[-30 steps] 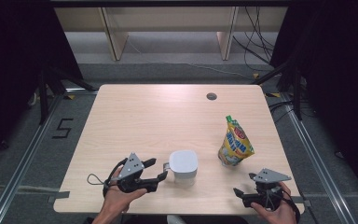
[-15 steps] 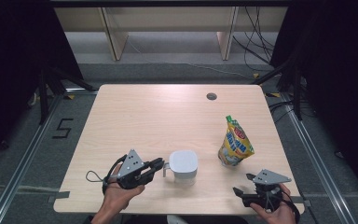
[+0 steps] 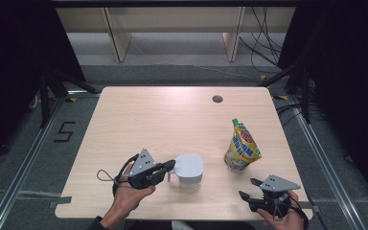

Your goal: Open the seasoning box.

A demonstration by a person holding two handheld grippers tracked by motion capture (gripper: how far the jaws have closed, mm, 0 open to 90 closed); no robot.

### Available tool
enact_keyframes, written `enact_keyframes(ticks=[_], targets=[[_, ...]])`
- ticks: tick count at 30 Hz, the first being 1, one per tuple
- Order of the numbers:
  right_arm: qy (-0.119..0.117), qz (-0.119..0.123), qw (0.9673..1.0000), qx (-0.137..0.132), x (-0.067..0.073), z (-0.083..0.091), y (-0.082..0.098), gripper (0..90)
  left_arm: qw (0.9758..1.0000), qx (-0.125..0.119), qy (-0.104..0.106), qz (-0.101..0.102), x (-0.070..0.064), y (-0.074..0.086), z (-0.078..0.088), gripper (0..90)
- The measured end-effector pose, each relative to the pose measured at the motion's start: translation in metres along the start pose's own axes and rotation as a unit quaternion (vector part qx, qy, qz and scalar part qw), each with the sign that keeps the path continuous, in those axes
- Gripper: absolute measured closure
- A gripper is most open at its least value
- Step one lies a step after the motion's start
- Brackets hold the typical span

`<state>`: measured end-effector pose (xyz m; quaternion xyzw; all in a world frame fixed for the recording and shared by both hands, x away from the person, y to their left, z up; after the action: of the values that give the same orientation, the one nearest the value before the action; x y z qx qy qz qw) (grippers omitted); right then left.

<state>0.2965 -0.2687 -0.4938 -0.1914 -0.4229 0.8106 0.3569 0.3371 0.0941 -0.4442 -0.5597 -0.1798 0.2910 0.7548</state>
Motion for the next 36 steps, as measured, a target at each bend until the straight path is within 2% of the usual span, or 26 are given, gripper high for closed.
enact_keyframes(ticks=[2,3,5,7,9,10,11,14,15,16,17,18,21,22,23,24,28,29,30,31,33,35,36], targets=[[-0.002,-0.001,1.0,-0.002,0.001,0.0,-0.001,38.5,1.0,0.003,0.002,0.003,0.0,0.002,-0.003,89.0],[-0.016,-0.011,0.9998,-0.006,0.002,-0.001,-0.001,39.7,1.0,0.005,-0.003,0.001,0.0,0.003,-0.003,89.1],[-0.02,-0.011,0.9996,-0.016,0.005,0.0,-0.003,42.3,1.0,0.005,-0.003,0.006,0.001,0.003,-0.003,89.0],[-0.034,0.003,0.9988,-0.035,0.008,-0.001,-0.008,49.1,1.0,0.003,-0.005,0.004,0.003,0.003,-0.003,89.0],[-0.039,-0.004,0.9984,-0.04,0.011,-0.001,-0.009,51.9,0.9999,0.0,-0.006,0.014,0.003,0.004,-0.003,89.0],[-0.041,-0.002,0.9979,-0.05,0.013,-0.001,-0.011,54.1,0.9999,0.0,-0.006,0.01,0.003,0.004,-0.003,89.0],[-0.042,0.012,0.9975,-0.055,0.012,-0.002,-0.014,55.5,0.9999,0.0,-0.006,0.014,0.002,0.004,-0.003,89.0],[-0.047,0.007,0.9967,-0.066,0.018,-0.003,-0.019,60.9,0.9999,-0.001,-0.004,0.013,0.002,0.005,-0.003,88.9],[-0.048,0.021,0.9957,-0.077,0.018,-0.006,-0.024,66.1,1.0,-0.001,-0.004,0.004,0.003,0.004,-0.003,88.9],[-0.048,0.021,0.9957,-0.077,0.018,-0.006,-0.024,66.1,1.0,0.001,-0.006,0.003,0.002,0.004,-0.003,88.9],[-0.052,0.031,0.9947,-0.083,0.021,-0.008,-0.028,69.1,1.0,-0.002,-0.003,0.005,0.002,0.004,-0.003,88.8],[-0.046,0.034,0.9947,-0.086,0.022,-0.01,-0.03,70.7,1.0,-0.002,-0.003,0.005,0.002,0.004,-0.003,88.8],[-0.051,0.041,0.9942,-0.085,0.025,-0.013,-0.034,74.1,1.0,0.0,-0.006,0.006,0.002,0.004,-0.003,88.8],[-0.06,0.048,0.993,-0.089,0.026,-0.016,-0.036,77.0,1.0,-0.001,-0.005,0.005,0.002,0.004,-0.003,88.8],[-0.06,0.039,0.994,-0.082,0.03,-0.017,-0.037,78.5,1.0,-0.001,-0.005,0.005,0.002,0.004,-0.003,88.8],[-0.068,0.053,0.9927,-0.084,0.03,-0.02,-0.041,80.9,1.0,-0.001,-0.006,0.004,0.002,0.004,-0.003,88.8],[-0.07,0.064,0.9911,-0.093,0.035,-0.026,-0.049,84.8,1.0,0.0,-0.007,0.004,0.001,0.005,-0.002,88.9],[-0.069,0.062,0.9903,-0.103,0.036,-0.028,-0.051,85.6,1.0,0.0,-0.007,0.004,0.001,0.005,-0.003,88.8],[-0.08,0.067,0.9892,-0.102,0.036,-0.03,-0.053,86.5,1.0,0.001,-0.008,0.003,0.001,0.005,-0.002,88.8],[-0.075,0.066,0.9904,-0.096,0.036,-0.029,-0.054,87.0,1.0,0.0,-0.009,0.003,0.0,0.005,-0.002,88.8],[-0.077,0.055,0.9904,-0.101,0.036,-0.031,-0.057,88.4,0.9999,0.0,-0.008,0.008,-0.001,0.005,-0.003,88.9],[-0.082,0.06,0.9894,-0.103,0.036,-0.035,-0.06,89.3,1.0,0.001,-0.007,0.003,0.001,0.005,-0.002,88.9],[-0.081,0.059,0.9901,-0.099,0.036,-0.036,-0.061,89.5,1.0,0.0,-0.007,0.004,0.0,0.005,-0.002,88.8]])
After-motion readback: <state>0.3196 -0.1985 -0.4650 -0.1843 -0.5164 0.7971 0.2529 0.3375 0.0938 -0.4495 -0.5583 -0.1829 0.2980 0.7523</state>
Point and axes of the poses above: each handheld gripper's, and its own axes: z roughly backward along the jaws, y roughly out of its underside, x roughly to its left, the point moved 2 cm from there along -z, roughly forward along the jaws, and after that the axes turned 4 degrees about -x, right-handed, at the moved point
